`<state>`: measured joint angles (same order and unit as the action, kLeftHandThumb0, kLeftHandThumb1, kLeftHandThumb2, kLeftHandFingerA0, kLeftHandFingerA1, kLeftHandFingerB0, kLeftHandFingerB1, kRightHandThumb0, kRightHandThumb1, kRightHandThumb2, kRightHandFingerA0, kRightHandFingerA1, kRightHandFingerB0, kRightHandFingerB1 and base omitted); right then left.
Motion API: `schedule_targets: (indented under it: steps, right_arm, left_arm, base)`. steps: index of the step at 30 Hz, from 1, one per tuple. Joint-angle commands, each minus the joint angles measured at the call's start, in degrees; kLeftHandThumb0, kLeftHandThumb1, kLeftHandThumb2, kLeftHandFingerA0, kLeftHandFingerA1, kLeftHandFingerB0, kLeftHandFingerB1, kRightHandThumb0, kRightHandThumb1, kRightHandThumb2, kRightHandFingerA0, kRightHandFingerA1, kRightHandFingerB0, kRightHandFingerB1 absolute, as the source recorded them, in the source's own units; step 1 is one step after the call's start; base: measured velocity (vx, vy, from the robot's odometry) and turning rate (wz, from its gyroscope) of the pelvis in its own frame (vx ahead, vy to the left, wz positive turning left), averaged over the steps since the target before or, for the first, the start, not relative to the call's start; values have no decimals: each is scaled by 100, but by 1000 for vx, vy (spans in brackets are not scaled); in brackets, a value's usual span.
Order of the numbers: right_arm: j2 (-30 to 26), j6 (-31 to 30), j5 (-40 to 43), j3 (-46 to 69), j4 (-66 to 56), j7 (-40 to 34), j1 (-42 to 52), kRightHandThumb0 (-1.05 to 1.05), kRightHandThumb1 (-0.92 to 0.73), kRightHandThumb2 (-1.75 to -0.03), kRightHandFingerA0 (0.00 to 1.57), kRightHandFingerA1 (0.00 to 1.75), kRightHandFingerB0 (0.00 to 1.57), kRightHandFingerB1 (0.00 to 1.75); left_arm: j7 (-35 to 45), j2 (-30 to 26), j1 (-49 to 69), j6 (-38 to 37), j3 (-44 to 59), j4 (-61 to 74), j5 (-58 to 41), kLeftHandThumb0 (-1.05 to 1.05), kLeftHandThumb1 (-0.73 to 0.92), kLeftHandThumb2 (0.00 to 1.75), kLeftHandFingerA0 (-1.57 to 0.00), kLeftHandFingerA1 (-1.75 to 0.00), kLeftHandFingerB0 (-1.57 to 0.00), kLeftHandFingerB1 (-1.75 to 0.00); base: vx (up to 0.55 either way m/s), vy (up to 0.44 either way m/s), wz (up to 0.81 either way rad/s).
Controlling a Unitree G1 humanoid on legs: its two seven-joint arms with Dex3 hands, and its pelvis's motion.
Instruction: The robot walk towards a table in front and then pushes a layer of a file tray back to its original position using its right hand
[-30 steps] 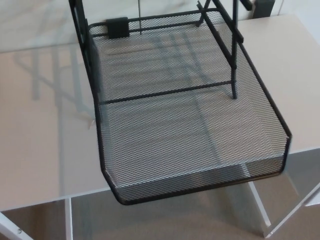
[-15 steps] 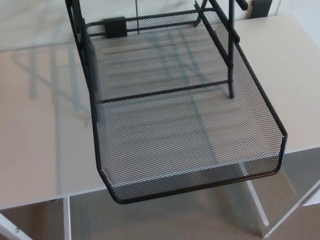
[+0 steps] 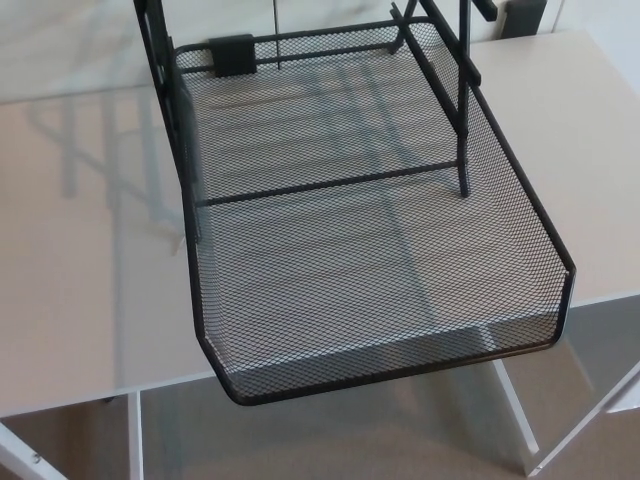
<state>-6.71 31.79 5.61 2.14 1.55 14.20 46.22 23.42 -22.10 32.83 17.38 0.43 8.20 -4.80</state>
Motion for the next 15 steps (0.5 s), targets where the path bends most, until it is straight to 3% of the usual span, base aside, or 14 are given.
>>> schedule_targets:
  steps: [1,8,11,15]
  right_arm:
    - [-241,97,796,-495,-1911,459,1204,-59,-39,-53,77,45,76,44]
    - [-371,598,628,-727,-2713,484,1558,-60,-47,-55,69,43,67,42]
    - [-116,1318,-359,-467,-3330,187,1666,-62,-55,-57,60,42,61,42]
    - [1,1445,-392,-478,-3645,120,1723,-59,-54,-57,57,41,60,42]
  left_arm:
    - [-213,79,214,-196,-198,312,275,-34,61,67,-30,-46,-27,-38]
    - [-254,36,114,-219,-172,141,300,-29,64,59,-34,-43,-30,-34]
    - [-222,-17,25,-217,-157,40,312,-27,64,59,-34,-43,-30,-34]
    - [-216,-34,26,-228,-163,-6,325,-27,64,59,-34,-44,-31,-34]
  base:
    - [0,0,0]
    - [0,0,0]
    - [0,0,0]
    - [0,0,0]
